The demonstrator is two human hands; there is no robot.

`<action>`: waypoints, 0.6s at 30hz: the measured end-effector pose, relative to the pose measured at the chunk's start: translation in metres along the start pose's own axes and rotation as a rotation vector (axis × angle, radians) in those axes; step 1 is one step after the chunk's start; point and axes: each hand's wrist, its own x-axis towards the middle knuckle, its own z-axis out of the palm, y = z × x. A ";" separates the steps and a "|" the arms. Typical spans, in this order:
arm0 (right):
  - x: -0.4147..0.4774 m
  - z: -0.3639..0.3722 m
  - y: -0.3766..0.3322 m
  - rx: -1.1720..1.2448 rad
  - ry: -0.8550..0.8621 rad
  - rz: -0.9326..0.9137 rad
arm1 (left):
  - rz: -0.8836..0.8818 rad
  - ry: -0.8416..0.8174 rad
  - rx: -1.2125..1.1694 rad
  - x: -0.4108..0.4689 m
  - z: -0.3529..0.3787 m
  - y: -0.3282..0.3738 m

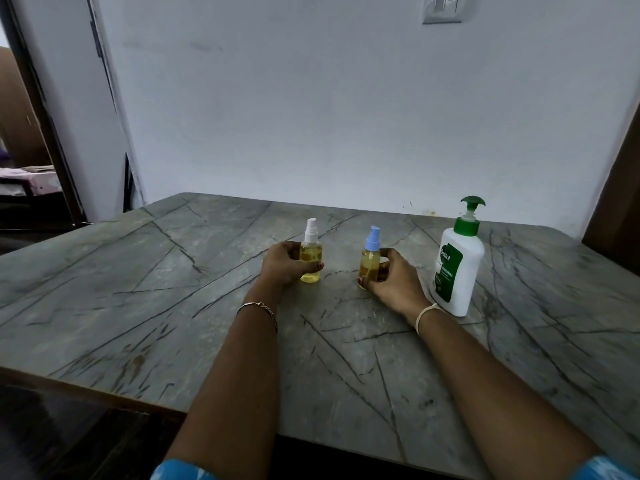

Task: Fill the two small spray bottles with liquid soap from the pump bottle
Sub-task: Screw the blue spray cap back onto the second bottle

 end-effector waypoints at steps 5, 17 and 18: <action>0.002 0.001 0.000 -0.007 -0.003 0.002 | -0.006 -0.005 -0.002 -0.001 0.001 0.002; 0.003 0.002 0.001 -0.007 0.001 -0.001 | 0.001 -0.009 0.103 0.000 0.002 0.002; 0.004 0.002 0.001 -0.005 0.005 0.001 | 0.003 -0.007 0.112 0.000 0.002 0.003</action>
